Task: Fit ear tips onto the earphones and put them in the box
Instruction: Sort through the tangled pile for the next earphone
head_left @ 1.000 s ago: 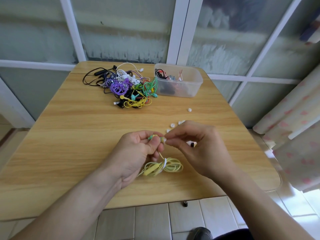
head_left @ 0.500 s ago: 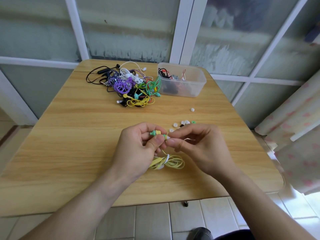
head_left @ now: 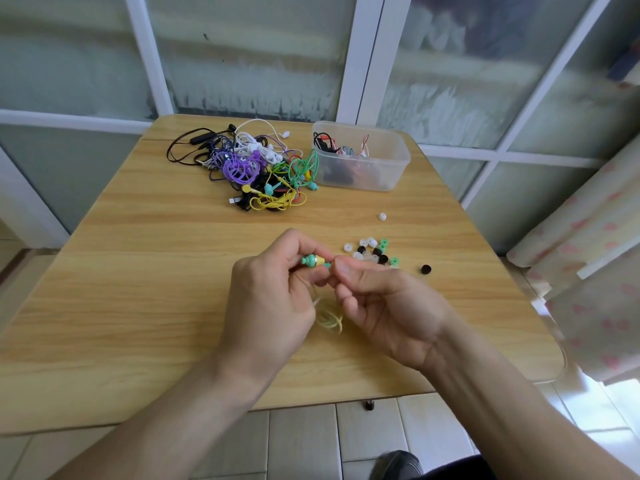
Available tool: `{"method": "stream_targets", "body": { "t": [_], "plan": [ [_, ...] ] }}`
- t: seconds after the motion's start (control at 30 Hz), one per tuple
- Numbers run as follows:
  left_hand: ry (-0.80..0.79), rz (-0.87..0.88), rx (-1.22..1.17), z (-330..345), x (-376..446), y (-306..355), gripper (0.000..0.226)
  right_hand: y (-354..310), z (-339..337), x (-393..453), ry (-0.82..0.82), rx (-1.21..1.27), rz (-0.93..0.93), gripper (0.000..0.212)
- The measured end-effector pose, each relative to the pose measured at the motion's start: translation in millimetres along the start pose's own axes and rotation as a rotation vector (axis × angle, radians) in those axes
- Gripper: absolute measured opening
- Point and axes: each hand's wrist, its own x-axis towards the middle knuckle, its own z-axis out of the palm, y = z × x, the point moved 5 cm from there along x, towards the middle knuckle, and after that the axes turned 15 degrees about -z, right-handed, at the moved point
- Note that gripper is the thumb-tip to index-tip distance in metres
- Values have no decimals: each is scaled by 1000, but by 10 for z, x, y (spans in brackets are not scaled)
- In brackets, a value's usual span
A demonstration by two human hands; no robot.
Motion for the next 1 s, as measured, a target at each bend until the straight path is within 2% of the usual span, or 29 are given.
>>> {"method": "stream_targets", "body": {
  "t": [0.07,0.13,0.2,0.33,0.43,0.73,1.0],
  "plan": [
    [35,67,55,-26,9,47,33,37,24,-12,22,98,20,33],
    [55,65,53,-43,15,30,31,46,26,-8,16,89,-27,46],
    [35,-31,-22,-35,25,-41,24,-2,-10,19,3,-79,-172,44],
    [-83,-235,-198,18,62,-146,25,-246,-80,25,-40,-546,-541,24],
    [-155,-282,-271,38,86,-156,24,-336,-99,-6,-54,-704,-626,26],
    [-282,-332,-347,107,102,-214,18,-311,-123,27,-109,-719,-638,23],
    [-295,-325,-310,99,93,-249,16,-337,-186,38,-118,-712,-556,29]
  ]
}}
